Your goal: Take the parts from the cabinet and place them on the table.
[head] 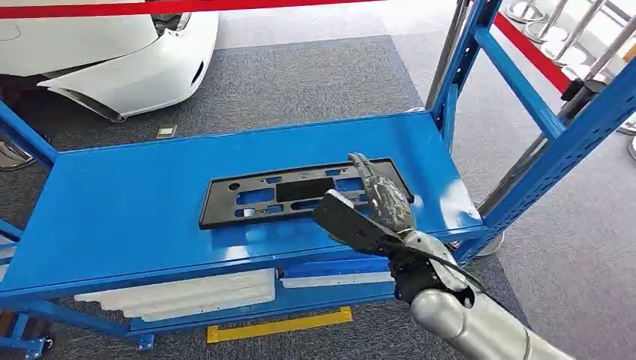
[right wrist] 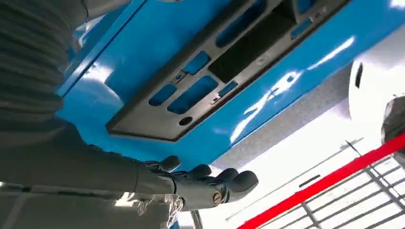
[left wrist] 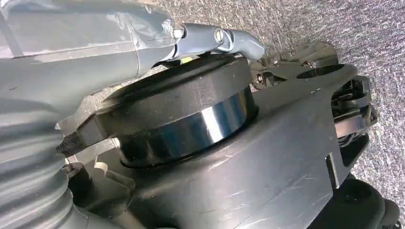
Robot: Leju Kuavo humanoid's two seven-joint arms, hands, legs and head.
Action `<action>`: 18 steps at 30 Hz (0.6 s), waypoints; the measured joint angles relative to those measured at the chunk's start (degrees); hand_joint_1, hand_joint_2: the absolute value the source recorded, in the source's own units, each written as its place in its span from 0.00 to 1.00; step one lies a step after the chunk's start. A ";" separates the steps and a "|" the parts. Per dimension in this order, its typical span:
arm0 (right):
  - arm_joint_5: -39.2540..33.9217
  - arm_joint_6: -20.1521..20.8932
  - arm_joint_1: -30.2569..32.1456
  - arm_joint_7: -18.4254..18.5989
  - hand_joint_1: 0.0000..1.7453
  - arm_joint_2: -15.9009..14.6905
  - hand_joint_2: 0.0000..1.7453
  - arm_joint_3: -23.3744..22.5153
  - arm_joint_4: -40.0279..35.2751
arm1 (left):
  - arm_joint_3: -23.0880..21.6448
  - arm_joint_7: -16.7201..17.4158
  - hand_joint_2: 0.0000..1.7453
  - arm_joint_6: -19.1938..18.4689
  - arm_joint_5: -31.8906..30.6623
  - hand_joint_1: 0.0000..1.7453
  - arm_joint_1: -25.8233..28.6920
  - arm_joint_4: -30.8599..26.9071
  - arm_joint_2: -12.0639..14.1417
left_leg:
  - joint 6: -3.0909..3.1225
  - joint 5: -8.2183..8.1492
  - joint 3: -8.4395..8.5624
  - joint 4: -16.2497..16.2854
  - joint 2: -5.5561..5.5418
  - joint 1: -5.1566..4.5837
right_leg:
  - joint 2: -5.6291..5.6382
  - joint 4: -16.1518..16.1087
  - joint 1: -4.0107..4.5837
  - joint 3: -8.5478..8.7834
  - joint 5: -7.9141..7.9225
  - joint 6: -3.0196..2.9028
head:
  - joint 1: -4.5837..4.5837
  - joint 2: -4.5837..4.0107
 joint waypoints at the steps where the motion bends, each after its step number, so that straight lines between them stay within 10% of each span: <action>1: 0.53 1.68 -0.28 -0.52 0.00 -0.28 1.00 0.50 0.00 | 0.00 0.00 1.00 -0.02 -0.11 0.00 -0.01 0.00 0.00 | 0.00 0.00 -0.01 0.00 0.00 0.00 | 0.00 0.00 0.00 0.01 0.00 0.00 | 0.00 0.00; 18: 2.52 4.29 -3.42 -12.74 0.00 -1.58 1.00 6.30 6.97 | -0.04 0.15 1.00 -0.42 -0.57 0.00 -0.09 0.00 0.00 | 0.00 0.00 -0.05 -0.01 -0.04 0.00 | -0.05 0.00 0.00 0.00 0.00 0.00 | -0.04 0.00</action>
